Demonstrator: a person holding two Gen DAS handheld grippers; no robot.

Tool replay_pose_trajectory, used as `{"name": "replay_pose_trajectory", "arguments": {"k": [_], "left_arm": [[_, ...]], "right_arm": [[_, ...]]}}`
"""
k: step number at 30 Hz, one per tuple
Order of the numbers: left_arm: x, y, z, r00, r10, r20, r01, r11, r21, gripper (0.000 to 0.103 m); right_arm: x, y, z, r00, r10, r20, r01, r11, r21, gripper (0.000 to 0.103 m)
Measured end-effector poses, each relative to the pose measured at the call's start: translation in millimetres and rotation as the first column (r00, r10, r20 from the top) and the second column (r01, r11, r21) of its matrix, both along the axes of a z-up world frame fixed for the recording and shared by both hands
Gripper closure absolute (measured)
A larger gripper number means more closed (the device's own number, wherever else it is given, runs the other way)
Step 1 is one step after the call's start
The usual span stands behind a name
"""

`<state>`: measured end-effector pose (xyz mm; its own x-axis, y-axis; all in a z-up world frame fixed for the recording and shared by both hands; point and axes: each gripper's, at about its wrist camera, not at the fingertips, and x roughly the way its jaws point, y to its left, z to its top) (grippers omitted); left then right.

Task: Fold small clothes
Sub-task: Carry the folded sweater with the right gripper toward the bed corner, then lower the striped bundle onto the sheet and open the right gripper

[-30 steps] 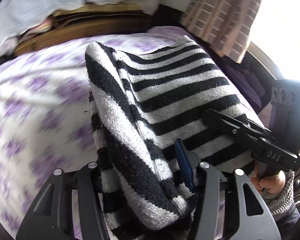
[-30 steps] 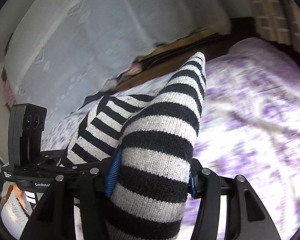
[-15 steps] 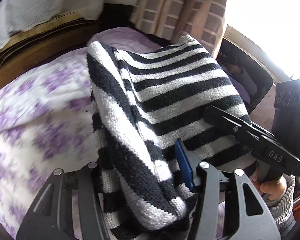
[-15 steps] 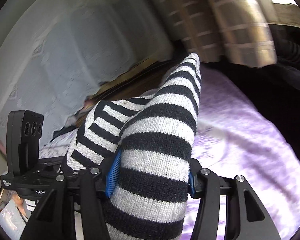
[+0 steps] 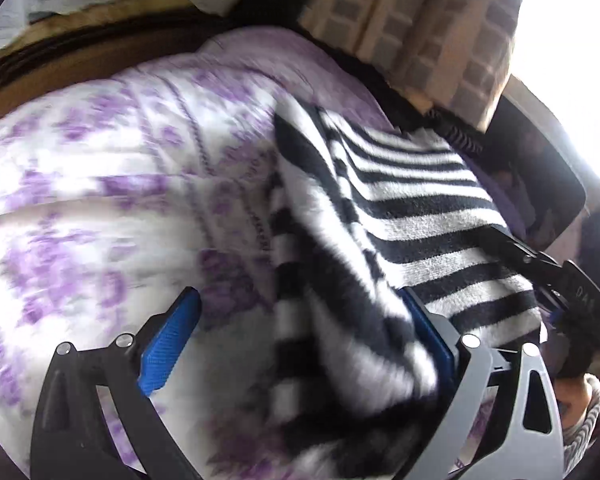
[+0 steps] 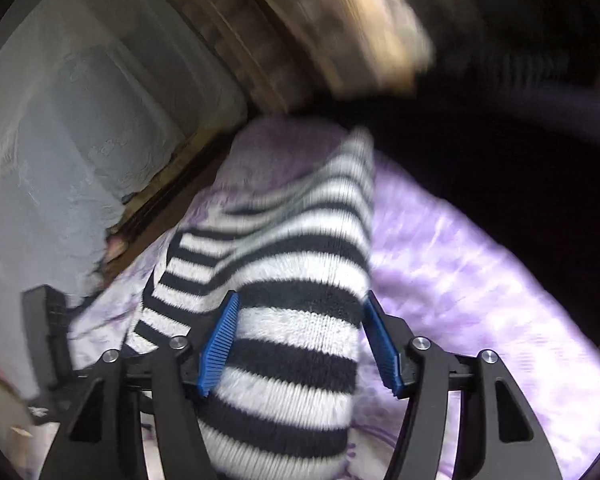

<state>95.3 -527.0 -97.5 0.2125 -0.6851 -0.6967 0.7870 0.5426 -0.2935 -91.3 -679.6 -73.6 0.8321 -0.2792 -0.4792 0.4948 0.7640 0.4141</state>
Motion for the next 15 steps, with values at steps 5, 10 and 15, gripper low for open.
{"name": "replay_pose_trajectory", "arguments": {"k": [5,10,15], "left_arm": [[-16.3,23.8,8.8,0.995,0.038,0.095,-0.039,0.999,0.001,0.007],[-13.3,19.0,-7.0,0.997,0.004,0.079,-0.010,0.997,0.076,0.004],[-7.9,30.8,-6.2,0.999,0.029,0.018,-0.030,0.998,0.063,0.004]], "right_arm": [[-19.6,55.2,24.2,0.998,-0.024,0.050,0.036,0.966,-0.256,0.055],[11.3,62.6,-3.0,0.986,-0.033,-0.166,-0.010,0.968,-0.252,0.061],[24.2,64.9,-3.9,0.979,-0.061,-0.194,0.001,0.955,-0.296,0.058]]}}
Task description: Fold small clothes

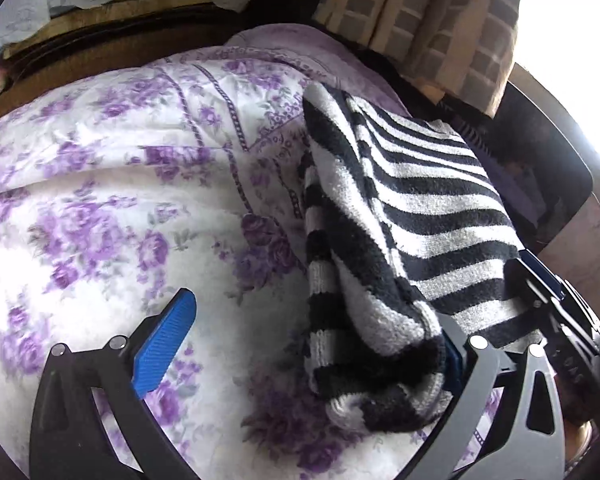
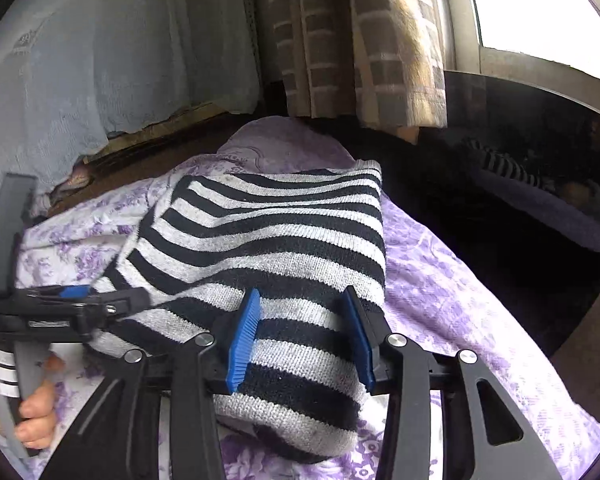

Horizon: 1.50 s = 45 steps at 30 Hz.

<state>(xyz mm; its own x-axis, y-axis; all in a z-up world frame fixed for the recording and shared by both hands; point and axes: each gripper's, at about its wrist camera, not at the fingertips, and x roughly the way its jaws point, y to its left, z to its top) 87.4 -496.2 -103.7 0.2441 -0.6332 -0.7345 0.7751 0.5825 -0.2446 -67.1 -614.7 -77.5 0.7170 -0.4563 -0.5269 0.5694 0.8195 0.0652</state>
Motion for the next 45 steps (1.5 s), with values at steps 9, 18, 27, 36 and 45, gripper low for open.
{"name": "replay_pose_trajectory", "arguments": {"k": [9,18,27,36,45], "left_arm": [[-72.0,61.4,44.1,0.965,0.093,0.245,-0.106,0.994,0.040,0.005],[-102.0,136.4,60.5,0.943,0.155,0.293,-0.152,0.988,-0.034,0.005],[-151.1,173.1,74.7,0.938,0.127,0.323,-0.098,0.990,-0.104,0.005],[-183.9,196.7,89.5,0.908,0.162,0.387,-0.115,0.983,-0.142,0.005],[-208.0,198.0,80.9,0.877,0.163,0.453,-0.135,0.986,-0.093,0.005]], "right_arm": [[-1.1,-15.4,-4.2,0.999,-0.032,-0.003,0.032,0.999,0.039,0.055],[-78.2,65.7,15.1,0.969,-0.205,0.138,0.193,0.976,0.097,0.005],[-133.2,157.1,14.7,0.949,-0.283,0.135,0.286,0.958,-0.003,0.004],[-146.6,178.7,12.9,0.969,-0.229,0.094,0.232,0.972,-0.026,0.004],[-165.6,180.8,24.3,0.958,-0.247,0.143,0.254,0.967,-0.029,0.004]]}}
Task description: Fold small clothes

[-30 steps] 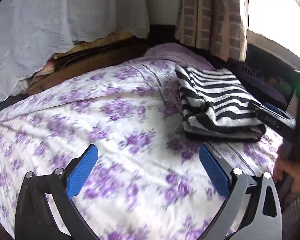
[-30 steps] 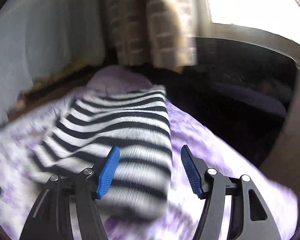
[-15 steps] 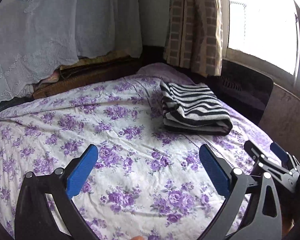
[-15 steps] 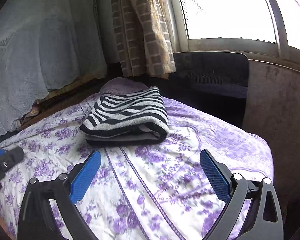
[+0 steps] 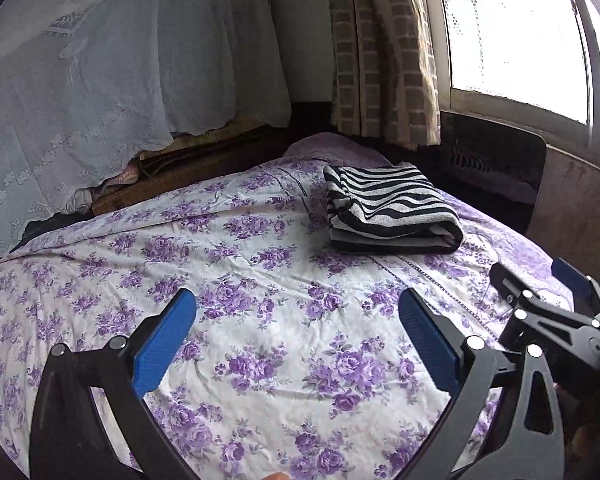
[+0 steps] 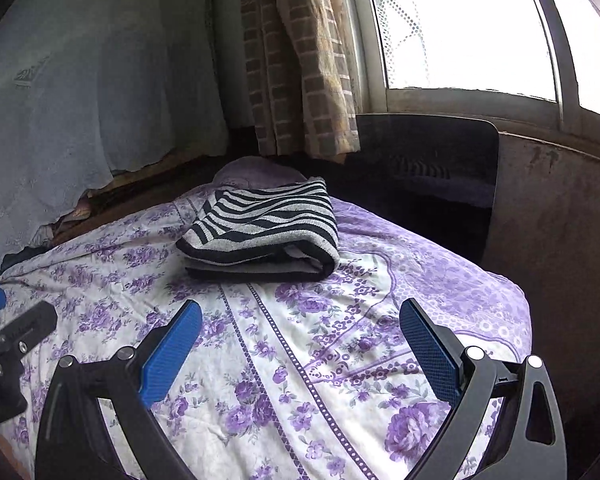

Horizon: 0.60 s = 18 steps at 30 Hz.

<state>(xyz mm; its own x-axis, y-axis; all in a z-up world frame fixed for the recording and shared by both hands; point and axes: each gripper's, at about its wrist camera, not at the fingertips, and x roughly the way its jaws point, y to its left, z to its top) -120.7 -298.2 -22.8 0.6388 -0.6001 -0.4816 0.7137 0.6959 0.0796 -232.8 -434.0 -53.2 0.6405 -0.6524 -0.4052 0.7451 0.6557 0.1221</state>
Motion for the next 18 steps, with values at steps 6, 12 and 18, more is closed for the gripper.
{"name": "replay_pose_trajectory", "arguments": {"k": [6,12,18], "left_arm": [[20.9,-3.7,-25.4,0.994,-0.004,-0.106,0.011,0.998,0.059,0.005],[56.8,-25.1,-43.3,0.973,0.014,-0.230,0.010,0.995,0.102,0.005],[87.1,-94.4,-64.9,0.970,0.053,-0.238,-0.004,0.980,0.201,0.005]], "right_arm": [[7.5,-19.1,0.4,0.988,0.157,0.009,-0.157,0.986,0.063,0.004],[45.6,-84.1,-10.1,0.985,0.160,-0.070,-0.144,0.970,0.195,0.004],[81.1,-125.0,-24.6,0.967,0.143,-0.210,-0.098,0.973,0.210,0.004]]}}
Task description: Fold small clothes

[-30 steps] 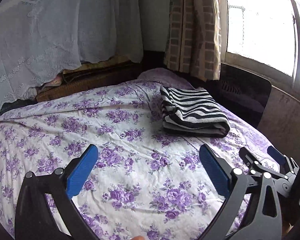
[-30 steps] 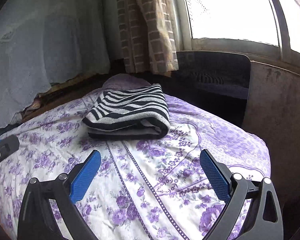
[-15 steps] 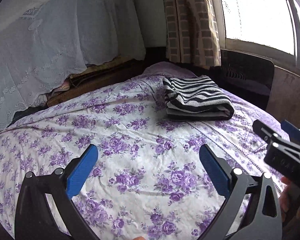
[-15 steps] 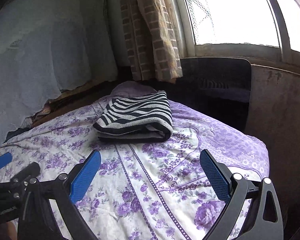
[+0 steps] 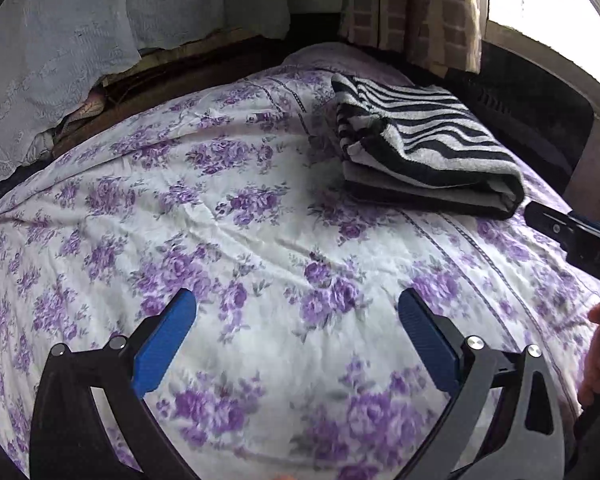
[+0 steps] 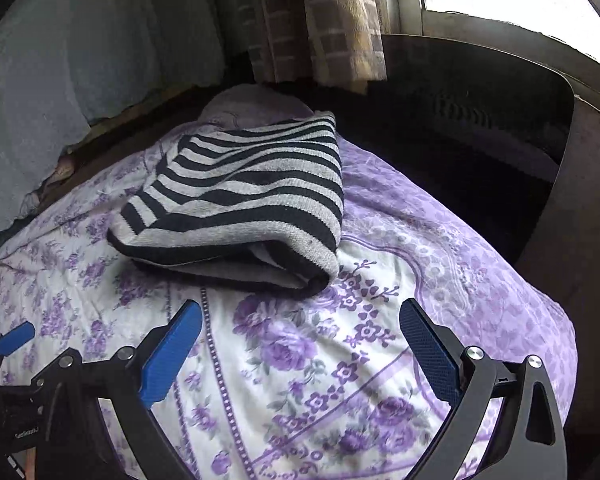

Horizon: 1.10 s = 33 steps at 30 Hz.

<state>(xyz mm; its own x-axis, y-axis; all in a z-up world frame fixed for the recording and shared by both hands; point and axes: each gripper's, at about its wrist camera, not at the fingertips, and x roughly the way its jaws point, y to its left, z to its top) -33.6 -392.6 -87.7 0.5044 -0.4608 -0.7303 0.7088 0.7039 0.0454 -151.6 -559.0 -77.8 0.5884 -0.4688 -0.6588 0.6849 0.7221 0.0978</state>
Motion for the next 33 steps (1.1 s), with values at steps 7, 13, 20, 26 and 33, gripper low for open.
{"name": "replay_pose_trajectory", "arguments": {"k": [7,13,20,26,33], "left_arm": [[11.7,-46.6,-26.1,0.999,-0.034,-0.021,0.035,0.999,0.038,0.005],[17.9,-84.9,-27.0,0.997,-0.072,0.016,0.071,0.997,0.043,0.005],[18.7,-99.0,-27.0,0.997,-0.077,0.027,0.076,0.996,0.046,0.005],[10.1,-75.4,-22.7,0.997,-0.064,0.040,0.063,0.998,0.018,0.005],[15.0,-66.2,-21.5,0.999,-0.047,0.012,0.047,0.999,-0.005,0.005]], "right_arm": [[24.6,-49.3,-31.2,1.000,-0.013,-0.026,0.014,0.999,0.040,0.004],[39.8,-82.6,-31.1,0.998,0.046,0.049,-0.052,0.992,0.111,0.003],[43.0,-81.8,-28.6,0.997,0.067,0.039,-0.070,0.994,0.081,0.004],[3.2,-43.2,-11.4,0.995,0.043,0.091,-0.041,0.999,-0.014,0.004],[2.0,-17.7,42.2,0.978,0.042,0.204,-0.017,0.993,-0.121,0.004]]}}
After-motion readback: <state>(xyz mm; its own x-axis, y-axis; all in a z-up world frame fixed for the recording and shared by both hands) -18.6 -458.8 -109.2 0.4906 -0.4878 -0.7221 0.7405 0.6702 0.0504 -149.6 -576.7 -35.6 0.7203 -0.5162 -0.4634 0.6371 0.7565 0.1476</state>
